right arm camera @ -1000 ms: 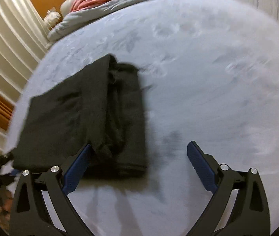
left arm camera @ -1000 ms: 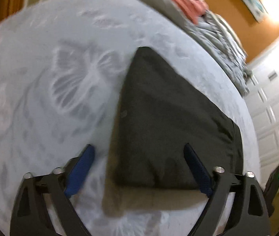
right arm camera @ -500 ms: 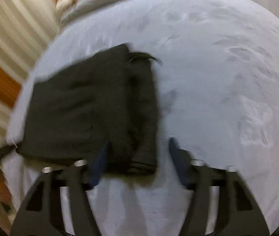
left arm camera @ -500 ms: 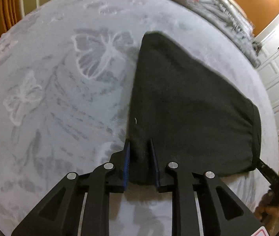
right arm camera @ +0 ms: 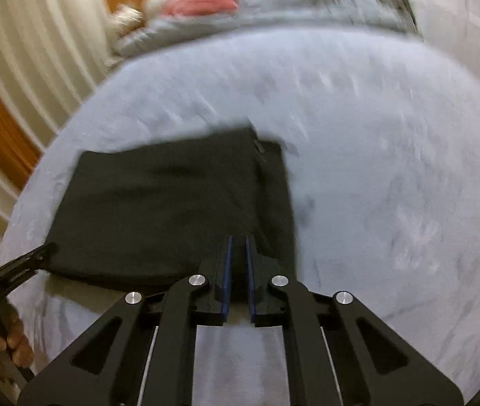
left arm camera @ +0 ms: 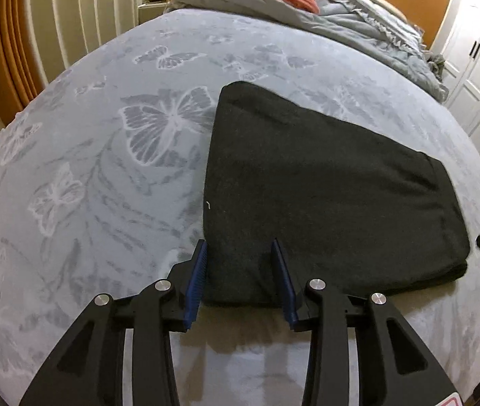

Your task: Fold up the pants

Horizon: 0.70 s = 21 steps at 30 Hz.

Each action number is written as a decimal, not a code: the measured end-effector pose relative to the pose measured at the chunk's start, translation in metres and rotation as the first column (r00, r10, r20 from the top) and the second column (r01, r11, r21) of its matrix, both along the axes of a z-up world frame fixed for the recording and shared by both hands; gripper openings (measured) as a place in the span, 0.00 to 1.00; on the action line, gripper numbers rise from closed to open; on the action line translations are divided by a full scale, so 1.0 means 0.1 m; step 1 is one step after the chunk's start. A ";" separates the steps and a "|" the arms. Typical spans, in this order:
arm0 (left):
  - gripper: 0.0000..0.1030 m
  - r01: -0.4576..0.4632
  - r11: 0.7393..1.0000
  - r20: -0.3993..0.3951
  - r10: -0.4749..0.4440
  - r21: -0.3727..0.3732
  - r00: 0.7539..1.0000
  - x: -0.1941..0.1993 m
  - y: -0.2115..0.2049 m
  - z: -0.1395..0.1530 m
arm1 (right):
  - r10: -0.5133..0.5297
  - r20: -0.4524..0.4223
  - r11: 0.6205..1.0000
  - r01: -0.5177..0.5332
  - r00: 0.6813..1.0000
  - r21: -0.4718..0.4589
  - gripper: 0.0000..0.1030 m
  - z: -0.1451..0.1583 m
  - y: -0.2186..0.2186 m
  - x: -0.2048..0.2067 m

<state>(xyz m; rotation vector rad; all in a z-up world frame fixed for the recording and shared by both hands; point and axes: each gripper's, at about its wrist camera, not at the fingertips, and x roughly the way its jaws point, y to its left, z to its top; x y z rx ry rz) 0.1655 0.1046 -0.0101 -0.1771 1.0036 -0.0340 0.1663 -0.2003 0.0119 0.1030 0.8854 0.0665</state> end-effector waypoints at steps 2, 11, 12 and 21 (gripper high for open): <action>0.35 0.014 0.999 0.008 -0.015 0.032 1.000 0.00 -0.03 -0.01 | 0.014 -0.003 0.998 -0.014 1.000 -0.067 0.07 -0.10 0.09 0.01; 0.35 0.030 0.998 0.032 -0.032 0.061 0.999 -0.01 -0.03 -0.06 | 0.011 -0.053 0.989 -0.018 0.999 -0.148 0.11 -0.30 0.17 0.04; 0.35 0.033 0.997 0.030 -0.035 0.065 0.999 -0.01 -0.04 -0.07 | -0.003 -0.088 0.987 -0.011 0.996 -0.159 0.11 -0.48 0.15 0.08; 0.56 0.081 0.995 0.078 -0.077 -0.057 0.994 -0.31 0.00 0.21 | 0.019 -0.009 0.997 -0.019 1.000 -0.070 0.43 -0.05 0.19 -0.29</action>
